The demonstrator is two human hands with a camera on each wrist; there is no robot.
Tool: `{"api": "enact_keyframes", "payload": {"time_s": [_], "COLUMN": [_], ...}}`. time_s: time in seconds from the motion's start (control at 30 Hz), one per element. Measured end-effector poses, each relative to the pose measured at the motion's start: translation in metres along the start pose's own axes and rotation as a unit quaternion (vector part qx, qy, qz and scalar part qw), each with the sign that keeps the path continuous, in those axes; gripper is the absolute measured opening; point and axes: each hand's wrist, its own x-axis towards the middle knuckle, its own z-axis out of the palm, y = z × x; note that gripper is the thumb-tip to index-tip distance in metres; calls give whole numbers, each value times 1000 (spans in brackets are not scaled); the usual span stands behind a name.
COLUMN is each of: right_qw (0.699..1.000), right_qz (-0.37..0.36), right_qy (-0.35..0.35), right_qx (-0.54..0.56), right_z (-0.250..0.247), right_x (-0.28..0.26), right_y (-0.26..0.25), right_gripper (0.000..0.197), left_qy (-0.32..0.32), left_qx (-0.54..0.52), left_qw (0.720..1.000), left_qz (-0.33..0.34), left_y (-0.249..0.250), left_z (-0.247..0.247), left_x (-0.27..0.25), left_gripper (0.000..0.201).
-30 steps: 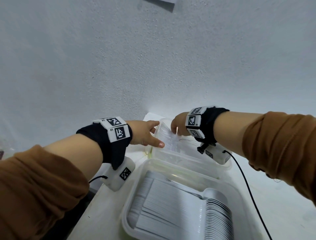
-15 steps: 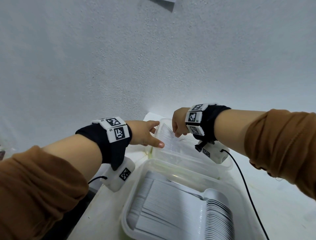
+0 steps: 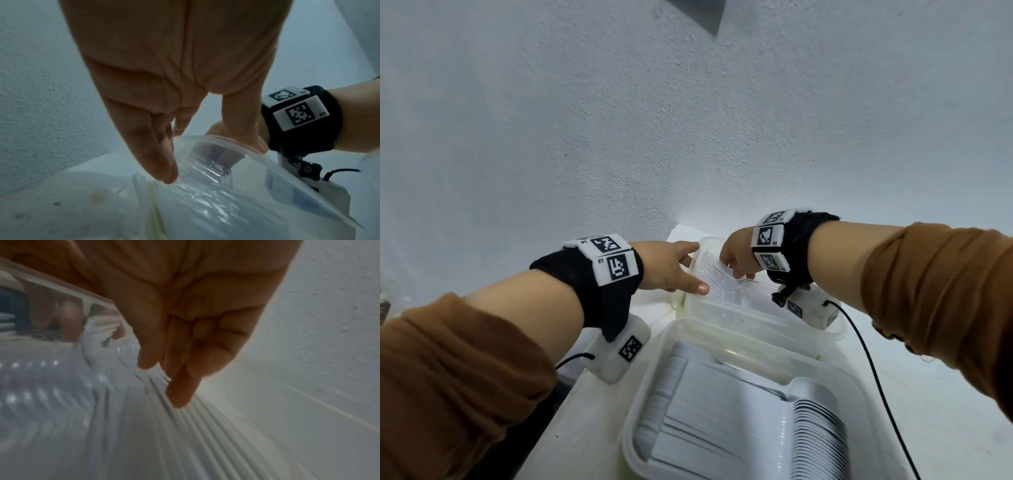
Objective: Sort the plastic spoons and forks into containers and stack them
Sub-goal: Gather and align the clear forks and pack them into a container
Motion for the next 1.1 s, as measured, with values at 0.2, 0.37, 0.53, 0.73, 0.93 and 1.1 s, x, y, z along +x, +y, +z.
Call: {"api": "enact_keyframes", "payload": {"time_s": [0.2,0.37,0.53,0.73,0.93,1.1], "right_qw": [998,997,998,999,999,999], "right_qz": [26,44,52,41,26,18], "right_qy": [6,-34,-29,-8,-3,-3], "right_qx": [60,53,12,0,-40,-41], "right_z": [-14,-10,-1,-4,-4,-3], "right_x": [-4,-4,-2,-7,-6,-5], "right_y": [7,18,11,8,8,2], "right_gripper": [42,35,39,46,12,15], "left_qy": [2,3,6,8,10,11], "left_qx": [-4,-2,6,6,9,11], "left_qw": [1000,1000,1000,1000,1000,1000], "left_qz": [-5,-4,-4,-6,-12,-13], "left_y": [3,3,6,7,8,10], "left_z": [-1,0,-1,0,0,0], "left_x": [-3,-4,-7,-9,-10,-11], "left_gripper": [84,81,77,75,76,73]}}
